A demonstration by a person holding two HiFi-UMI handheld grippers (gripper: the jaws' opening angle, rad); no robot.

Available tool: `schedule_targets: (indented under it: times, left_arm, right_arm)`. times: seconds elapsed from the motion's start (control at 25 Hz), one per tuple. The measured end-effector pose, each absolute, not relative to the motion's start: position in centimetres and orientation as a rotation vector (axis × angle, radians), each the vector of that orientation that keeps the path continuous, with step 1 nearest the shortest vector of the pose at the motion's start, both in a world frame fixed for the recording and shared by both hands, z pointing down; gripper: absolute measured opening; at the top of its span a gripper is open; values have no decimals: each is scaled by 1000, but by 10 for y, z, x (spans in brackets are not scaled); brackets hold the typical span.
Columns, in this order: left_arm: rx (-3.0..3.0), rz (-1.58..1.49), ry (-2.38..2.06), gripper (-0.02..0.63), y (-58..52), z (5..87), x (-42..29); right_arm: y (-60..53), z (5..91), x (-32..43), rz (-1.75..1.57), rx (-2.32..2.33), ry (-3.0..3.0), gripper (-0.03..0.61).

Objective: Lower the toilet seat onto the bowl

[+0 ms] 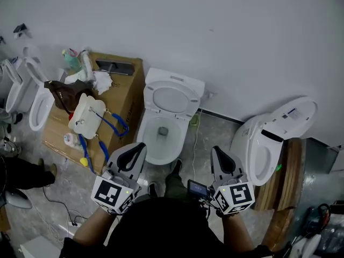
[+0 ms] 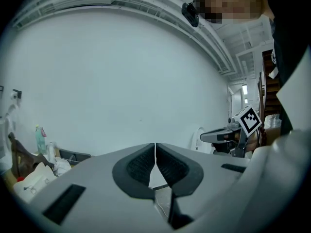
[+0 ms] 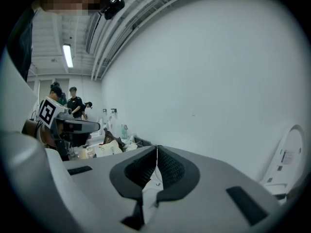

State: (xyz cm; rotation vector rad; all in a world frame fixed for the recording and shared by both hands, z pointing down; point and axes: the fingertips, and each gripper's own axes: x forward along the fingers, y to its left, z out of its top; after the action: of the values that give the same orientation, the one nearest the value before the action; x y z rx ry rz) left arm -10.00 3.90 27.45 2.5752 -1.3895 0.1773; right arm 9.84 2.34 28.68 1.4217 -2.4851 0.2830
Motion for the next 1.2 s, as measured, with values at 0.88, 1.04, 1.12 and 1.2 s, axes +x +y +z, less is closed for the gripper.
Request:
schedule_targets:
  times: [0.88, 1.04, 1.12, 1.2]
  left_arm:
    - [2373, 286, -1588, 89, -128, 316, -67]
    - [2305, 293, -1602, 121, -133, 330, -66]
    - [2281, 302, -1603, 121, -133, 336, -65]
    - [2257, 317, -1604, 121, -133, 343, -65]
  right_arm:
    - [-212, 401, 121, 207, 972, -2397, 158]
    - [-243, 432, 109, 137, 898, -2364, 158]
    - [-256, 451, 102, 120, 856, -2352, 158]
    - [-268, 468, 96, 113, 817, -2341, 158]
